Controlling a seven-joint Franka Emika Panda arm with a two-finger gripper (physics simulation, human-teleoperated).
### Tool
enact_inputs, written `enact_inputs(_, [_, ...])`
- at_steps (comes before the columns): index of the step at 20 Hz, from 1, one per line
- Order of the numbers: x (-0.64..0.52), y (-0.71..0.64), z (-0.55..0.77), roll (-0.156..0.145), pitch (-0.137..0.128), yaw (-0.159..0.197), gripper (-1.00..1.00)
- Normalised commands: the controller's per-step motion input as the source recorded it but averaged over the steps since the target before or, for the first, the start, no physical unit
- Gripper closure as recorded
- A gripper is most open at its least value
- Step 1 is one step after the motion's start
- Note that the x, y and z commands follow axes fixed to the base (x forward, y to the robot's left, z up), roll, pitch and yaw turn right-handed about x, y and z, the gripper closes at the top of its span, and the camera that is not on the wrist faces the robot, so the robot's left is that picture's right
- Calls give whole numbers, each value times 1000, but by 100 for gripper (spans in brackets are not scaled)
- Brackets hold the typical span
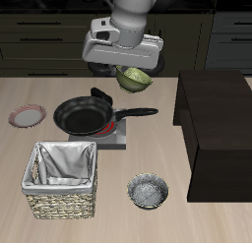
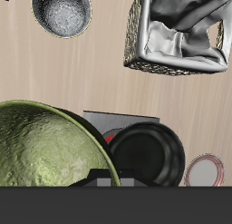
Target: Place the green bowl on the plate
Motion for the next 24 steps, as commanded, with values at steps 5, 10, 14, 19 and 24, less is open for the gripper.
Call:
enact_inputs(5, [-246, -313, -137, 19, -24, 11, 100])
enact_inputs(10, [-114, -372, -61, 11, -17, -6, 100])
enact_inputs(14, [11, -444, 33, -33, 3, -17, 100])
enact_inputs(19, [-19, -518, 89, 33, -11, -2, 100])
enact_inputs(24, [-64, -405, 6, 32, -18, 13, 100])
